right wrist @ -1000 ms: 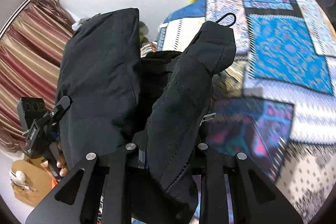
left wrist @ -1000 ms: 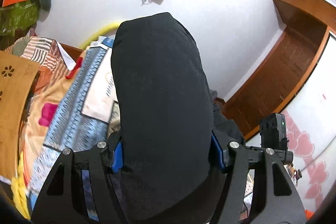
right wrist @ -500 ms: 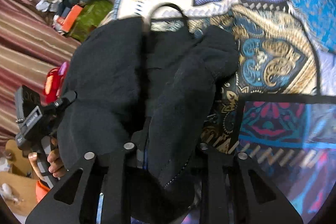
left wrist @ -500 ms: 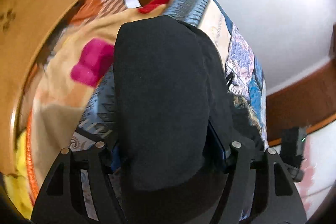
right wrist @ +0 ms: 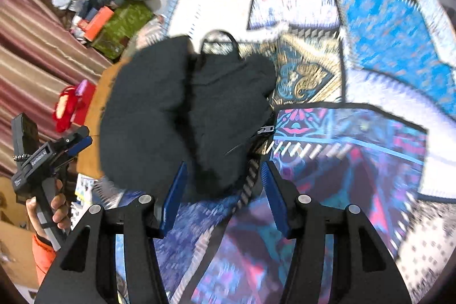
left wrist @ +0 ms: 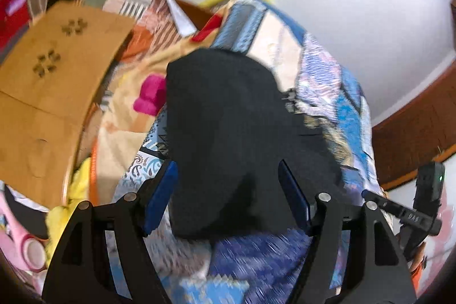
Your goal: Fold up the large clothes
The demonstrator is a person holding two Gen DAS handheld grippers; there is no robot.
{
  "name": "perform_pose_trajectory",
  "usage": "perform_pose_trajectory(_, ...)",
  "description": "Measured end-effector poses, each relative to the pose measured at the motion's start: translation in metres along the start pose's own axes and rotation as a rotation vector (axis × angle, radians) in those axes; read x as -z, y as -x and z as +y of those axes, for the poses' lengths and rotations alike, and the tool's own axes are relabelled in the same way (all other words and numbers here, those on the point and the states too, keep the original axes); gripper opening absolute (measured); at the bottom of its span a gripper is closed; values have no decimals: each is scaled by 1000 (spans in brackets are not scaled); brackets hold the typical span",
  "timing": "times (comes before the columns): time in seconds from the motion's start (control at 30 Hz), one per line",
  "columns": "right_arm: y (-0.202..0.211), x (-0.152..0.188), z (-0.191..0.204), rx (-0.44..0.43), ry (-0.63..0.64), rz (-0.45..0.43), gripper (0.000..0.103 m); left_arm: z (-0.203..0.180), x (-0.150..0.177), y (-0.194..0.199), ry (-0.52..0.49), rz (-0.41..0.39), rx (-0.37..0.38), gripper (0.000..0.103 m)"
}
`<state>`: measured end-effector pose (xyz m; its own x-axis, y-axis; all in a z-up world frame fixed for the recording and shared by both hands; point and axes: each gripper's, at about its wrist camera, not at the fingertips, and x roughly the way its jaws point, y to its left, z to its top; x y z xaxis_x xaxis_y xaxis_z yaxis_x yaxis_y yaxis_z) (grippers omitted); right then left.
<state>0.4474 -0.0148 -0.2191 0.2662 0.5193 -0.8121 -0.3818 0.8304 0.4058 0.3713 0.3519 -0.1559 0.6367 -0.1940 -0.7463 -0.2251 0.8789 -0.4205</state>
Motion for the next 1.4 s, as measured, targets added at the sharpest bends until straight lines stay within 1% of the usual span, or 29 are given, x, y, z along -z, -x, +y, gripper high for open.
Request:
perform_pose_trajectory(0.1,39,2,23,-16,50,-84,51,-29,6,48,-61,-78,0,71)
perform_pose_trajectory(0.17,68,6,40,-35,90,-147,51,-53,12,86,-101,-152,-31,71)
perform_pose_trajectory(0.23,101,13,60,-58,133,-223,51,-76,21,126,-150,-229,-45,71)
perform_pose_trajectory(0.33,152,31,86,-71,202,-347,51,-107,39,179,-212,-333,-39,71)
perform_pose_trajectory(0.43,198,59,112,-91,276,-462,51,-140,67,232,-295,-449,-41,71)
perform_pose_trajectory(0.47,213,71,122,-96,304,-504,51,-152,81,251,-325,-498,-41,71)
perform_pose_trajectory(0.5,221,79,127,-98,321,-530,51,-161,94,266,-347,-537,-41,71)
perform_pose_trajectory(0.53,230,87,133,-99,337,-562,51,-169,105,278,-360,-570,-39,71)
perform_pose_trajectory(0.6,248,108,143,-103,364,-621,51,-183,133,305,-376,-639,-8,71)
perform_pose_trajectory(0.7,265,134,154,-109,392,-691,51,-199,172,336,-391,-740,17,71)
perform_pose_trajectory(0.77,274,150,160,-103,408,-729,51,-209,197,350,-408,-801,-4,71)
perform_pose_trajectory(0.83,281,166,165,-87,425,-772,51,-219,220,357,-439,-850,-55,71)
perform_pose_trajectory(0.9,287,180,169,-78,441,-804,52,-226,236,357,-459,-881,-92,71)
perform_pose_trajectory(0.93,288,186,171,-71,446,-815,54,-229,245,358,-464,-895,-108,72)
perform_pose_trajectory(0.97,289,192,173,-58,449,-828,60,-230,249,357,-463,-899,-112,74)
perform_pose_trajectory(1.0,291,195,174,-44,448,-841,65,-231,255,358,-457,-904,-118,80)
perform_pose_trajectory(1.03,290,198,175,-26,447,-860,77,-231,260,359,-447,-911,-124,85)
perform_pose_trajectory(1.07,292,202,176,-5,442,-884,87,-231,261,356,-439,-916,-126,93)
perform_pose_trajectory(1.1,292,204,176,5,438,-901,91,-230,264,357,-432,-919,-130,96)
perform_pose_trajectory(1.13,294,208,175,16,432,-926,98,-228,266,357,-422,-922,-142,97)
perform_pose_trajectory(1.17,295,210,176,27,429,-938,103,-227,268,357,-416,-921,-149,99)
perform_pose_trajectory(1.2,296,212,177,47,426,-950,103,-225,269,356,-407,-919,-153,101)
perform_pose_trajectory(1.27,297,212,181,88,436,-957,103,-221,269,356,-389,-910,-149,102)
perform_pose_trajectory(1.4,295,211,182,98,445,-938,103,-216,271,354,-375,-891,-150,102)
